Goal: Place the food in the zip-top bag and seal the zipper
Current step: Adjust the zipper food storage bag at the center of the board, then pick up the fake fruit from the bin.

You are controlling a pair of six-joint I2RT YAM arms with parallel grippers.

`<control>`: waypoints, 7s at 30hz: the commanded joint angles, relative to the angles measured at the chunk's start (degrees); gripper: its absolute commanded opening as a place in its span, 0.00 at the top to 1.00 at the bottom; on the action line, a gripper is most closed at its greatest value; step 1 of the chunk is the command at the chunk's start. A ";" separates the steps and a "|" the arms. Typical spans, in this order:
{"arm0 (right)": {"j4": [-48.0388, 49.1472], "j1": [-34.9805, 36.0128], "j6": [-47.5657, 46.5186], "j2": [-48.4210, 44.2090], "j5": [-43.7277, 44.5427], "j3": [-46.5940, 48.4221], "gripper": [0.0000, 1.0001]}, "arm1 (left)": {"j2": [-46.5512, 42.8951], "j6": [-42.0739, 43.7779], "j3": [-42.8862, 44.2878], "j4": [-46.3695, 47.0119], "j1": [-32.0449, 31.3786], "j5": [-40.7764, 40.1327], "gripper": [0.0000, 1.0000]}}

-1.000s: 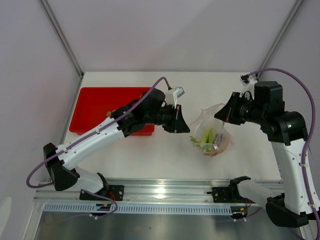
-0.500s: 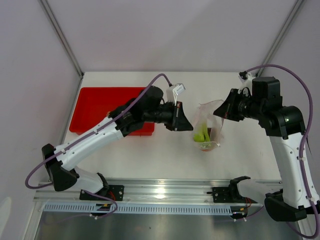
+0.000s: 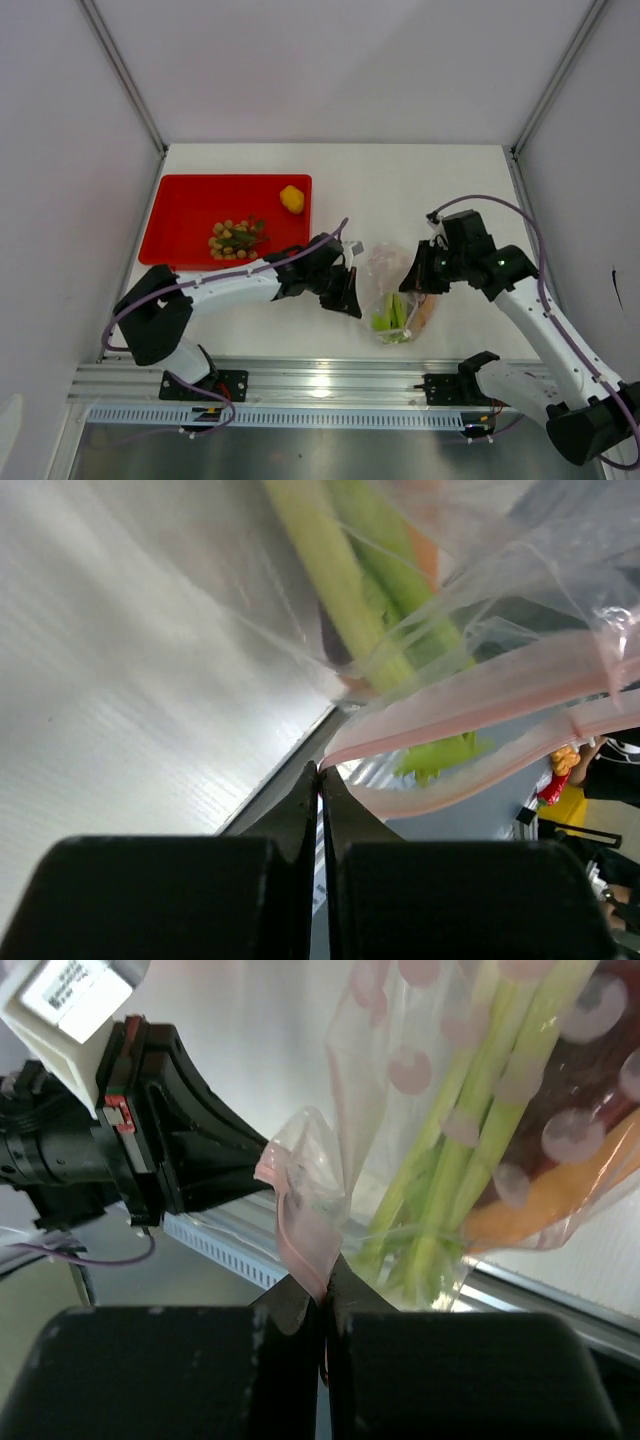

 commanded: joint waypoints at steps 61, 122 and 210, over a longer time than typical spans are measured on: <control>16.24 17.76 9.24 6.59 8.60 1.14 1.00 | -22.79 -3.32 -12.52 4.81 -10.07 -21.70 0.44; 16.77 20.22 10.73 7.12 10.10 1.32 1.00 | -3.47 -1.56 -2.24 9.55 -9.63 -17.31 0.99; 11.23 17.31 6.34 5.27 15.63 3.34 1.00 | 5.93 -19.93 10.85 -16.63 39.14 -25.13 0.20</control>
